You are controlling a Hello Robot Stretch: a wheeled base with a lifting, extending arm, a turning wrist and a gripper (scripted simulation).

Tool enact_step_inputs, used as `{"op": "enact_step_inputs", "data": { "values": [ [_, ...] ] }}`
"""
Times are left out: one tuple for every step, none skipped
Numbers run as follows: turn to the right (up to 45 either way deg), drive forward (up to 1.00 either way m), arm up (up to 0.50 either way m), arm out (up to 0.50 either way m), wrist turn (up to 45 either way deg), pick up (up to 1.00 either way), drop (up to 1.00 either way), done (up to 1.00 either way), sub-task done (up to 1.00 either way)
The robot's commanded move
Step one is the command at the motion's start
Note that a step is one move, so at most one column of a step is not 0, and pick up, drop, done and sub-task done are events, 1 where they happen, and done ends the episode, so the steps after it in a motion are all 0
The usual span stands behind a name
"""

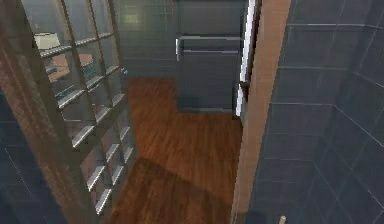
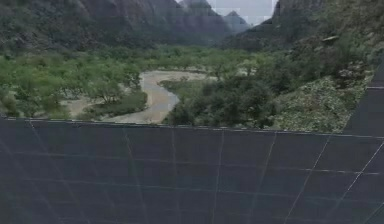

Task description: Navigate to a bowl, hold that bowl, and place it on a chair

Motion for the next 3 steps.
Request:
{"op": "enact_step_inputs", "data": {
  "values": [
    [-12.0,0.0,0.0,0.0,0.0,0.0,0.0,0.0,0.0],
    [0.0,0.6,0.0,0.0,0.0,0.0,0.0,0.0,0.0],
    [3.0,0.0,0.0,0.0,0.0,0.0,0.0,0.0,0.0]
  ]
}}
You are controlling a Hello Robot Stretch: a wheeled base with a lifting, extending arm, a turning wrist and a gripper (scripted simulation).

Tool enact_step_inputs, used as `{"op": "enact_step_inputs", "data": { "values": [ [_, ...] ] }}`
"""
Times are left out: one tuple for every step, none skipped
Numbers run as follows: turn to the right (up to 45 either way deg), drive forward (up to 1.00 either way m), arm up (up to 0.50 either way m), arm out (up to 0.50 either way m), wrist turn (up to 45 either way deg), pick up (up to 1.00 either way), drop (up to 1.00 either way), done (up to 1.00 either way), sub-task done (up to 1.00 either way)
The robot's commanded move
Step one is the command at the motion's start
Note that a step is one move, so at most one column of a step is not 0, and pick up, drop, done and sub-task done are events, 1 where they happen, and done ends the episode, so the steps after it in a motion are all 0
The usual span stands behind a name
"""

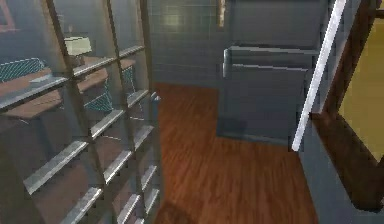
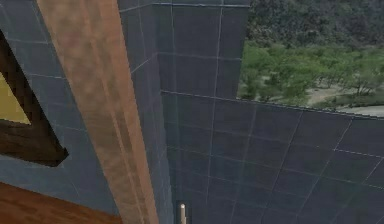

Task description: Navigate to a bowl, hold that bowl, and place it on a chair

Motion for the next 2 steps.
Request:
{"op": "enact_step_inputs", "data": {
  "values": [
    [-30.0,0.0,0.0,0.0,0.0,0.0,0.0,0.0,0.0],
    [0.0,0.2,0.0,0.0,0.0,0.0,0.0,0.0,0.0]
  ]
}}
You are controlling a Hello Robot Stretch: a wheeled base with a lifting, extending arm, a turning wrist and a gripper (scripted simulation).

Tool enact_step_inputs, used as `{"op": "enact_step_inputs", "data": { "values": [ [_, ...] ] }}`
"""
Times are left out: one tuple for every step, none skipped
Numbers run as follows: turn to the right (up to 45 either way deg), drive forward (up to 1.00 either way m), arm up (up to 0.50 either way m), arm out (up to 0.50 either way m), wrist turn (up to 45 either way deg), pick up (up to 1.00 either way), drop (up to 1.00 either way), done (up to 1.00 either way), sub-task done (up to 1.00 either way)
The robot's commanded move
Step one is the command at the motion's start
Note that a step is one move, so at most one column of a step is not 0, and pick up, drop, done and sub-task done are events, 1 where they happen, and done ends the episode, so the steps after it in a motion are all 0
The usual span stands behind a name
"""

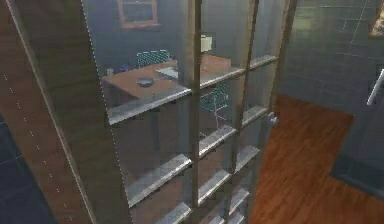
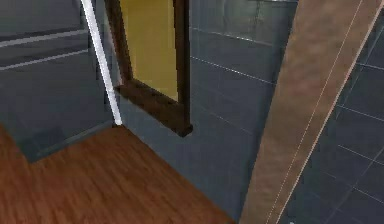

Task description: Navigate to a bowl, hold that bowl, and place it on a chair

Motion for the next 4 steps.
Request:
{"op": "enact_step_inputs", "data": {
  "values": [
    [45.0,0.0,0.0,0.0,0.0,0.0,0.0,0.0,0.0],
    [0.0,1.0,0.0,0.0,0.0,0.0,0.0,0.0,0.0],
    [0.0,0.15,0.0,0.0,0.0,0.0,0.0,0.0,0.0],
    [-45.0,0.0,0.0,0.0,0.0,0.0,0.0,0.0,0.0]
  ]
}}
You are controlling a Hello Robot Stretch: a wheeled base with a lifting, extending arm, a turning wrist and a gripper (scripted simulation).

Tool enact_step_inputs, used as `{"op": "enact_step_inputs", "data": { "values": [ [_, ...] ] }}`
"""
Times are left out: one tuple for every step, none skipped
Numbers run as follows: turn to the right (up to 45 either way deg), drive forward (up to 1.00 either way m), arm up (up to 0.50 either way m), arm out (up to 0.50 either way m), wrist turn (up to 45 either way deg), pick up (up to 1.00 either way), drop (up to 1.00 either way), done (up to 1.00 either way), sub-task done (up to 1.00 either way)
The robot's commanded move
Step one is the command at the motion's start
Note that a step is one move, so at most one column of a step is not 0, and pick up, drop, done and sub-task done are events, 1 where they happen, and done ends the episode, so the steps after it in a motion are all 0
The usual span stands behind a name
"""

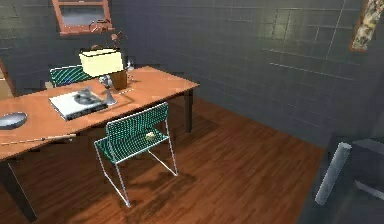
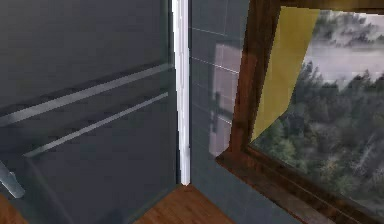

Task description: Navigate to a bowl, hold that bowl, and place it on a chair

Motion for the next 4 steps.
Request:
{"op": "enact_step_inputs", "data": {
  "values": [
    [-9.0,0.0,0.0,0.0,0.0,0.0,0.0,0.0,0.0],
    [0.0,0.15,0.0,0.0,0.0,0.0,0.0,0.0,0.0],
    [0.0,0.5,0.0,0.0,0.0,0.0,0.0,0.0,0.0],
    [-45.0,0.0,0.0,0.0,0.0,0.0,0.0,0.0,0.0]
  ]
}}
